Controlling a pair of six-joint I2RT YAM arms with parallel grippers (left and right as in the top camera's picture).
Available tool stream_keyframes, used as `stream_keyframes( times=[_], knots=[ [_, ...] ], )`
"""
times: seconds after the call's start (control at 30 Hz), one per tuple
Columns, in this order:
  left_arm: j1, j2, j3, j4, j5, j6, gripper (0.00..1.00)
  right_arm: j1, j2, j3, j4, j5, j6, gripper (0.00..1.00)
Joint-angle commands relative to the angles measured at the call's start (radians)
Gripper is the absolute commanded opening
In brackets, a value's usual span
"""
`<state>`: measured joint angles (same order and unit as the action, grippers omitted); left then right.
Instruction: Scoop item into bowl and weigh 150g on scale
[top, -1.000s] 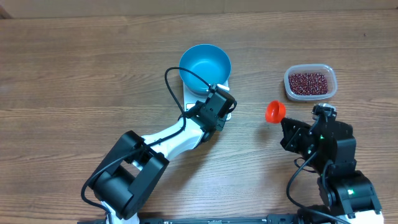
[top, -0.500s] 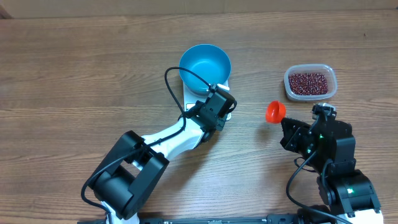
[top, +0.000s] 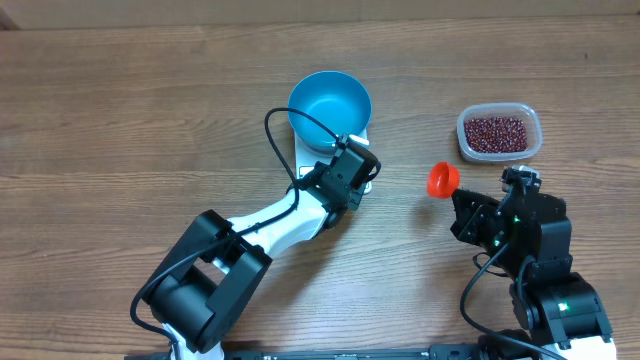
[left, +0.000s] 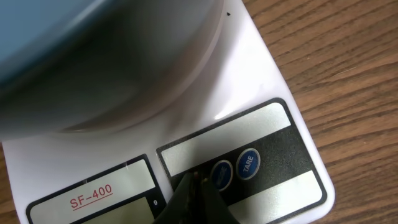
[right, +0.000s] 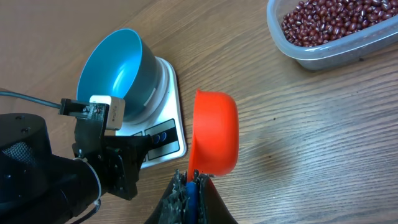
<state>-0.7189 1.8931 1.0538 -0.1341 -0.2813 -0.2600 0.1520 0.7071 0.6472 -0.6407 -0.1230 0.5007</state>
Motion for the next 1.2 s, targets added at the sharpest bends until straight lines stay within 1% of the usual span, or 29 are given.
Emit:
stream_keyframes(
  times=[0.0,0.3,0.97,1.17],
  knots=[
    [0.007,0.016,-0.008,0.003,-0.014,-0.018,0.04,0.003,-0.003,0.029,0.01,0.01,-0.005,0.04],
    [0.027,0.016,-0.025,0.009,-0.019,-0.063,0.04,0.003,-0.003,0.029,0.009,0.01,-0.005,0.04],
    [0.022,0.017,-0.031,0.032,0.007,-0.05,0.04,0.003,-0.003,0.029,0.01,0.01,-0.005,0.04],
    [0.006,0.031,-0.031,0.054,0.012,-0.02,0.04,0.003,-0.003,0.029,0.01,0.01,-0.005,0.04]
  ],
)
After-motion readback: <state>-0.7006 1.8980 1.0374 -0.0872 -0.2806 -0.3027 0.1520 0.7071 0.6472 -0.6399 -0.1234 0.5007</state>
